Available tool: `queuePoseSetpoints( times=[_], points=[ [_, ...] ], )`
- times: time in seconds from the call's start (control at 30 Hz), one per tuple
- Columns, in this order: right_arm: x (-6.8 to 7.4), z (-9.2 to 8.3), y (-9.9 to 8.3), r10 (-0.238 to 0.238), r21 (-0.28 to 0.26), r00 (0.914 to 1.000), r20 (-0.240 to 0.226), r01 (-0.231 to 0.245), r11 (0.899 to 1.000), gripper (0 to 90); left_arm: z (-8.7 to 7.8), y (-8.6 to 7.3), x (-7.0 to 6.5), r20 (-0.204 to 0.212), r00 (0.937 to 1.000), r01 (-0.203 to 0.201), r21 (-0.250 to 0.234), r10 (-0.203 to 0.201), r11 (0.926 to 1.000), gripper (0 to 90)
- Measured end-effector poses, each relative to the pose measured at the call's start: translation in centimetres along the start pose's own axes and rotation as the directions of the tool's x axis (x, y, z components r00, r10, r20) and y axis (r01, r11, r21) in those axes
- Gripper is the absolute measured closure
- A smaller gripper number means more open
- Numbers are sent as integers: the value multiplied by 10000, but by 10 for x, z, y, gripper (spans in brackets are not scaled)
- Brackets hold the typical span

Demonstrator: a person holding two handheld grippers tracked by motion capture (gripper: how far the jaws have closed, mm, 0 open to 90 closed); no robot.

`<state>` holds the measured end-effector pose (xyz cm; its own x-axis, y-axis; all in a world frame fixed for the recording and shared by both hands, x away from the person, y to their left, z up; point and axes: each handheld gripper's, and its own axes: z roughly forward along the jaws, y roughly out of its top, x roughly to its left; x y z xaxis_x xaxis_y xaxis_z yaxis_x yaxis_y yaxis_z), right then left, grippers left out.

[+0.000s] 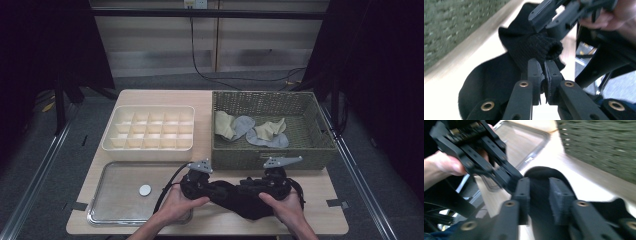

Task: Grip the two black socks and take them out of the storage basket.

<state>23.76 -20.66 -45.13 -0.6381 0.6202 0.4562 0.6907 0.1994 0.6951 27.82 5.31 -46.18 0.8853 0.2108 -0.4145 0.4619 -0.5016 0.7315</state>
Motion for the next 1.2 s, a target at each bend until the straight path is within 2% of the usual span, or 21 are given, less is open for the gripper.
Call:
queuePoseSetpoints(
  times=[0.13, 0.2, 0.33, 0.43, 0.53, 0.63, 0.73, 0.83, 0.93, 1.03, 1.1, 1.2],
  points=[
    [-4, -17, -8, 65, -165, 9989, 474, -57, 9998, 526, 1, 4, -1, -3, 9998, 182, -130, -182, 9998, 851],
    [-7, -24, -14, 50, -199, 9968, 799, -34, 9998, 489, 1, 6, -1, 35, 10000, 72, -127, -72, 9999, 851],
    [-19, -29, -28, 280, -45, 9921, 1219, -276, 9996, 468, -1, 10, -2, -56, 9999, 129, -270, -130, 9996, 851],
    [-24, -28, -34, 398, 146, 9868, 1568, -426, 9990, 476, -3, 15, -2, 59, 9999, 119, -448, -116, 9989, 851],
    [-29, -28, -37, 514, 260, 9768, 2080, -580, 9980, 506, -4, 15, -2, 186, 9996, 205, -615, -194, 9979, 851],
    [-38, -31, -40, 794, 240, 9669, 2423, -878, 9958, 606, -7, 14, -1, 124, 9997, 210, -688, -202, 9974, 851],
    [-43, -34, -42, 888, 76, 9697, 2275, -930, 9956, 817, -9, 13, -1, 155, 9996, 229, -740, -218, 9970, 869],
    [-41, -39, -41, 944, -161, 9750, 2010, -931, 9955, 894, -12, 13, -2, 95, 9997, 218, -781, -211, 9967, 870],
    [-38, -43, -38, 852, -333, 9785, 1878, -804, 9962, 900, -12, 11, 0, -14, 9998, 210, -714, -212, 9972, 869],
    [-32, -49, -35, 816, -424, 9842, 1571, -758, 9962, 900, -15, 10, 3, -52, 9992, 384, -803, -390, 9960, 870],
    [-26, -55, -31, 732, -533, 9880, 1357, -665, 9964, 900, -19, 11, 5, -165, 9992, 358, -791, -372, 9962, 869],
    [-18, -64, -29, 593, -722, 9938, 944, -526, 9960, 900, -25, 12, 7, -206, 9979, 582, -1052, -607, 9928, 870]
  ],
)
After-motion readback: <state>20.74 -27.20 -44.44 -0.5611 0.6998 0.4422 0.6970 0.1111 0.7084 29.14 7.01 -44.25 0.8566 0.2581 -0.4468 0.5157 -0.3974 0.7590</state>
